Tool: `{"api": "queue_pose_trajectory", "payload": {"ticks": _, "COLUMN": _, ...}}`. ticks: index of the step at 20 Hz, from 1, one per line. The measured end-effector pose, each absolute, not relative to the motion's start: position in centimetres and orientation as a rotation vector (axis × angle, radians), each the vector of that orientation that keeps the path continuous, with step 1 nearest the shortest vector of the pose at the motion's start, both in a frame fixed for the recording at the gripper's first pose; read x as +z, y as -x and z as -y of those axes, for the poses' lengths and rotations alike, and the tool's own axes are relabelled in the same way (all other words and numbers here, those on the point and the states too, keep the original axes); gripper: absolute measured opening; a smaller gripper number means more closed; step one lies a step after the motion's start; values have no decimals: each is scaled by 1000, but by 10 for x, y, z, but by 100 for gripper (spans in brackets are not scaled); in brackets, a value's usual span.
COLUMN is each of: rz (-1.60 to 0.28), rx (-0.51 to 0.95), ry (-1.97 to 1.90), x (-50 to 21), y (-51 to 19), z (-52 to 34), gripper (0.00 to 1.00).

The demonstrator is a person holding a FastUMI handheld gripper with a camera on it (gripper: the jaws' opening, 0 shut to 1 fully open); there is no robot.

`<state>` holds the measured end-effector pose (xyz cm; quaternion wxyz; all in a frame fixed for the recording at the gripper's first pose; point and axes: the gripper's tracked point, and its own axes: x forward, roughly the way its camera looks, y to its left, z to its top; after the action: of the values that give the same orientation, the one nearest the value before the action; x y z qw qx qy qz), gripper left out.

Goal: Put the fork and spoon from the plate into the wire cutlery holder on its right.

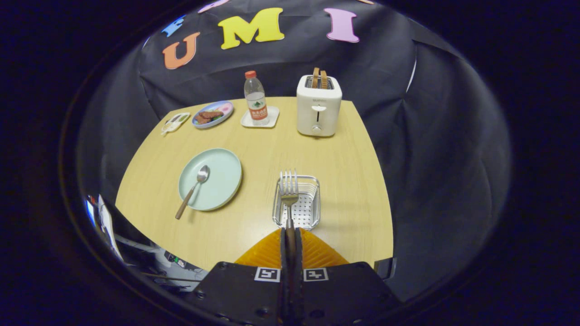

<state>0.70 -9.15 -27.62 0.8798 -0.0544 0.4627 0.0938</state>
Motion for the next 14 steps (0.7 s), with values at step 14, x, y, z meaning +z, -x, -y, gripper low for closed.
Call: {"api": "queue_pose_trajectory", "payload": {"ticks": 14, "rz": -1126, "rx": 128, "ry": -83, "x": -275, "y": -35, "z": 102, "gripper": 10}}
